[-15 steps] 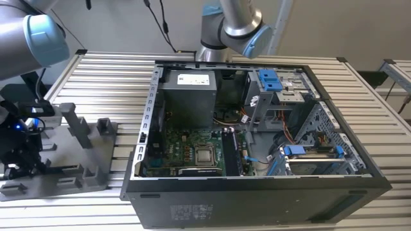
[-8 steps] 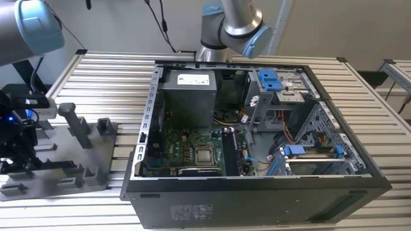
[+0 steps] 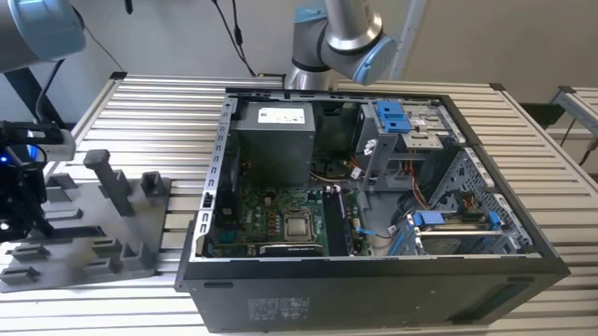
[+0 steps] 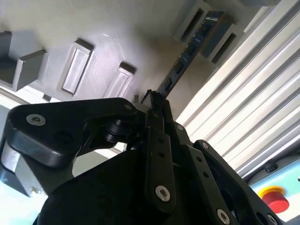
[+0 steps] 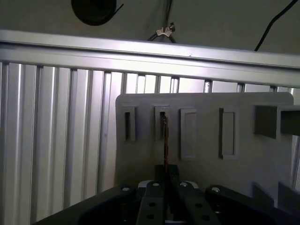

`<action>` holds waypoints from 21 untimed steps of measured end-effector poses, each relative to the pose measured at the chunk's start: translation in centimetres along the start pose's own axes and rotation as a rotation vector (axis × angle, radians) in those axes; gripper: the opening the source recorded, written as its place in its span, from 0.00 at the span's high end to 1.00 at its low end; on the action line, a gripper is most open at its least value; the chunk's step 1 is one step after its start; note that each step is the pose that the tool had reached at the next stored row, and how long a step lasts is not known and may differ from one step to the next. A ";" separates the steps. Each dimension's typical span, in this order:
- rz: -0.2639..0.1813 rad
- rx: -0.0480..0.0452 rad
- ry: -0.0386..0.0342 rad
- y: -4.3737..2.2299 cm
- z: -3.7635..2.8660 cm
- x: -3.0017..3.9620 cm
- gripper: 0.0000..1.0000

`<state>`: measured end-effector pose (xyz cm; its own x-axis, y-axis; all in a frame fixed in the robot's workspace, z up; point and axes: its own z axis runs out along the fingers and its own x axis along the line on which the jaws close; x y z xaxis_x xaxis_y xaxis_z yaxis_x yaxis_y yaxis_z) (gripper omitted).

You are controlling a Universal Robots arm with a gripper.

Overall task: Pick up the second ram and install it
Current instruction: 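Pick up the second ram and move it above second insertion slot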

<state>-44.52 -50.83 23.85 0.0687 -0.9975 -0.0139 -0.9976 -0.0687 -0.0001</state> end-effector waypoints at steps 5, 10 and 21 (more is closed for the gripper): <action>0.022 0.0016 -0.0010 0.02 -0.39 -0.01 0.86; 0.032 0.0017 -0.0013 0.02 -1.05 -0.02 0.86; 0.032 0.0018 -0.0013 0.01 -2.53 -0.05 0.86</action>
<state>-44.54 -50.81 26.38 0.0364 -0.9992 -0.0153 -0.9993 -0.0364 -0.0014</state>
